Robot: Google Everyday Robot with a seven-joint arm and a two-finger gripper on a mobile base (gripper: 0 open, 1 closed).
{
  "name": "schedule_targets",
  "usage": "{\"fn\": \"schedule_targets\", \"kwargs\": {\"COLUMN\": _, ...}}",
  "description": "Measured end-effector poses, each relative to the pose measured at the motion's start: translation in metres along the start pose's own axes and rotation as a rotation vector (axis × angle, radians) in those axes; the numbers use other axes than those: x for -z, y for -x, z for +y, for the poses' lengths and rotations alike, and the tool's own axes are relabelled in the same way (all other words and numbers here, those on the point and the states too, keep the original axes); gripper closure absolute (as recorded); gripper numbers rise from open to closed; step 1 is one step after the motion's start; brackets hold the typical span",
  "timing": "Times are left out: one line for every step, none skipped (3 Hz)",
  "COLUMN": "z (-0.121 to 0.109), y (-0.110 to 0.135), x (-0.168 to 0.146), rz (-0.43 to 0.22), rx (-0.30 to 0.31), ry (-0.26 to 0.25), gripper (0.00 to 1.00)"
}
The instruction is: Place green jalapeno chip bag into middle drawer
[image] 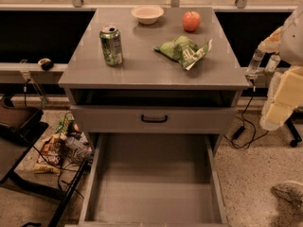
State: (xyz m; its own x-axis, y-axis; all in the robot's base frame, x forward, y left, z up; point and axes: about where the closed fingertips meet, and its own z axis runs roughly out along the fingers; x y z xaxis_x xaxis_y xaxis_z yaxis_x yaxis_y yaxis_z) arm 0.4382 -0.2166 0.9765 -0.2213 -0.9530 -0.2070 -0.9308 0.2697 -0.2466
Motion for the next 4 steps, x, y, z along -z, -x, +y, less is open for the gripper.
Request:
{"fn": "schedule_targets", "kwargs": {"z": 0.0, "y": 0.0, "x": 0.0, "rz": 0.0, "rx": 0.0, "ry": 0.0, "gripper": 0.0}}
{"fn": "schedule_targets", "kwargs": {"z": -0.011, "y": 0.001, "x": -0.004, "rz": -0.038, "rx": -0.002, "ry": -0.027, "gripper": 0.0}}
{"fn": "schedule_targets", "kwargs": {"z": -0.052, "y": 0.002, "x": -0.017, "rz": -0.141, "rx": -0.064, "ry": -0.064, "gripper": 0.0}}
{"fn": "schedule_targets", "kwargs": {"z": -0.105, "y": 0.008, "x": -0.033, "rz": -0.274, "rx": -0.112, "ry": -0.101, "gripper": 0.0}}
